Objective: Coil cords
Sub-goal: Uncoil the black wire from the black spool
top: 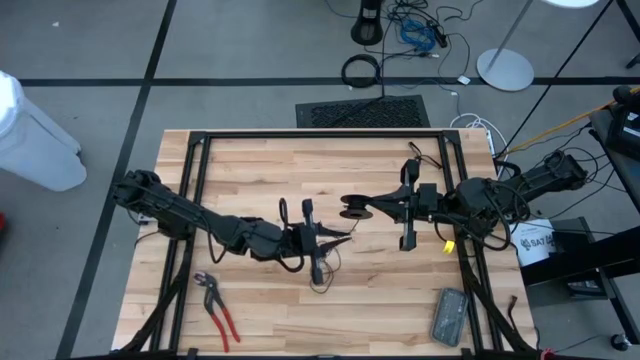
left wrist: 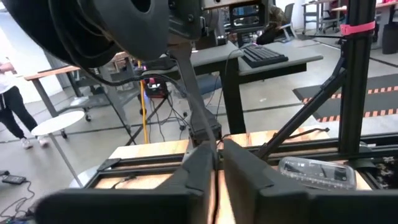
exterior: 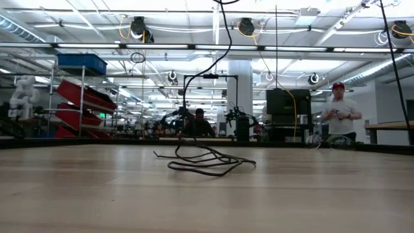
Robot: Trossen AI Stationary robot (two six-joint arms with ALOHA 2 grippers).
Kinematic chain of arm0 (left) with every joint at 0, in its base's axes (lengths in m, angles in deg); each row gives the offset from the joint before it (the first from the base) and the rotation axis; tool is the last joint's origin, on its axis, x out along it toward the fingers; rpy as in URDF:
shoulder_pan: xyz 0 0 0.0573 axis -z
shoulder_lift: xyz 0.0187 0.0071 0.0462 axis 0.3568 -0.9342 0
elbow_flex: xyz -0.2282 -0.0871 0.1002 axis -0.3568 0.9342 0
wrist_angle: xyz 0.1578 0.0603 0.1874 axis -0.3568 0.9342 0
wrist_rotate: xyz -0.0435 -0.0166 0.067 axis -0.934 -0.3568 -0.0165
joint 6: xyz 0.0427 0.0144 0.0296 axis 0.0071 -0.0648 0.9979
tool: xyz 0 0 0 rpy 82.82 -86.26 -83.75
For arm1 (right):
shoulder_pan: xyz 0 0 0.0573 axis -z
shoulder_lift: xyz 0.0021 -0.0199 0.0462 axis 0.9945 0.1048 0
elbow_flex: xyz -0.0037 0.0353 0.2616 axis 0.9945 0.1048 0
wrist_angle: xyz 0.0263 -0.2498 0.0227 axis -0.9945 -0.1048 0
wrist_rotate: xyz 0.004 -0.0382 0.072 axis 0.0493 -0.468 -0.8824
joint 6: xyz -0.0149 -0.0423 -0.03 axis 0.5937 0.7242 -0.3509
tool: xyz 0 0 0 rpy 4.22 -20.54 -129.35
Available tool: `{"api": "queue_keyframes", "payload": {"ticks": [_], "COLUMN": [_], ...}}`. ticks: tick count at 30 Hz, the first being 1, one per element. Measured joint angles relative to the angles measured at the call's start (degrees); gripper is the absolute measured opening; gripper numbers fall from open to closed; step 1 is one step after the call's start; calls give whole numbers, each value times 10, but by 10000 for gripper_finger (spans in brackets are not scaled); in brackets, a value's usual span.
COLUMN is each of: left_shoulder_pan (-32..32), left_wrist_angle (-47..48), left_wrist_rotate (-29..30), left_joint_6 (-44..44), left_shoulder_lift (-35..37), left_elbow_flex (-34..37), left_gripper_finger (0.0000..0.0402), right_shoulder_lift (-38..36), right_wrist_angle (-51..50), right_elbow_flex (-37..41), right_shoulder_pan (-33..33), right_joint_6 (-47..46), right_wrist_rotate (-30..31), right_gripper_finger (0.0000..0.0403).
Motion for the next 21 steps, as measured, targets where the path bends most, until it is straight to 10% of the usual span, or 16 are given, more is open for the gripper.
{"api": "queue_keyframes", "payload": {"ticks": [21], "left_shoulder_pan": [54], "left_wrist_angle": [93], "left_wrist_rotate": [120], "left_joint_6": [25], "left_shoulder_lift": [75], "left_elbow_flex": [0], "left_gripper_finger": [4], "right_shoulder_lift": [0], "right_wrist_angle": [-6], "right_elbow_flex": [0], "right_shoulder_pan": [0], "right_joint_6": [0], "right_wrist_rotate": [0], "right_gripper_finger": [0]}}
